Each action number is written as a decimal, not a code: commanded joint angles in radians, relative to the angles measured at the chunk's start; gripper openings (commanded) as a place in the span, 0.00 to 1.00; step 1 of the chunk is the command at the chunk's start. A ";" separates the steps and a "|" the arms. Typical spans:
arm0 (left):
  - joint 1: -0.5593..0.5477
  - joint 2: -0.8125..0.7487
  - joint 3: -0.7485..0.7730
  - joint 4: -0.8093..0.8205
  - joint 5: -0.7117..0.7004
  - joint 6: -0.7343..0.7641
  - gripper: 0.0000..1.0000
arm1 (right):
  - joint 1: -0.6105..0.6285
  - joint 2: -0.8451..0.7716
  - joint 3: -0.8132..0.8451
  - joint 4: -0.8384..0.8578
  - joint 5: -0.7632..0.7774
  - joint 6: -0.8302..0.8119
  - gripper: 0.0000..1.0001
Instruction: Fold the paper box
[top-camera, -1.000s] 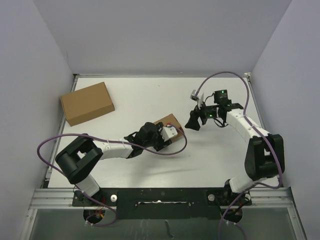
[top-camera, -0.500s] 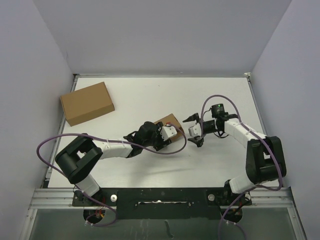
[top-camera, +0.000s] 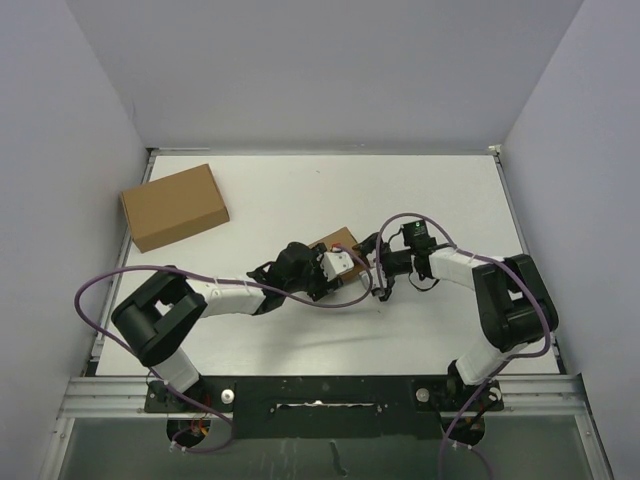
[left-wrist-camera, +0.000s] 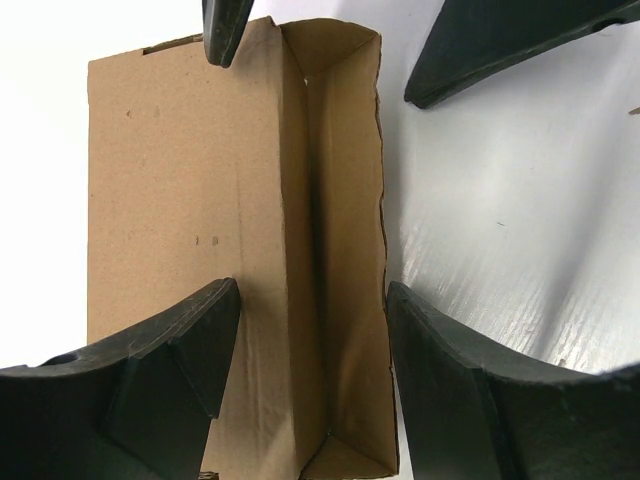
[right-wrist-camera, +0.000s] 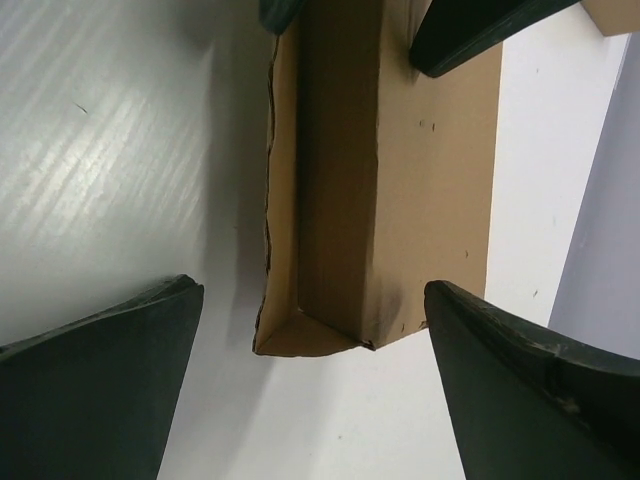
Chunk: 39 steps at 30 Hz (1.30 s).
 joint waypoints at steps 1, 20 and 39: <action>0.002 0.059 -0.022 -0.136 0.080 -0.054 0.58 | 0.024 0.021 -0.017 0.211 0.072 0.036 0.97; 0.002 0.065 -0.019 -0.141 0.089 -0.056 0.58 | 0.040 0.053 0.059 0.117 0.112 0.067 0.39; -0.005 -0.074 -0.127 -0.040 -0.024 -0.029 0.71 | 0.044 0.065 0.084 0.059 0.116 0.068 0.34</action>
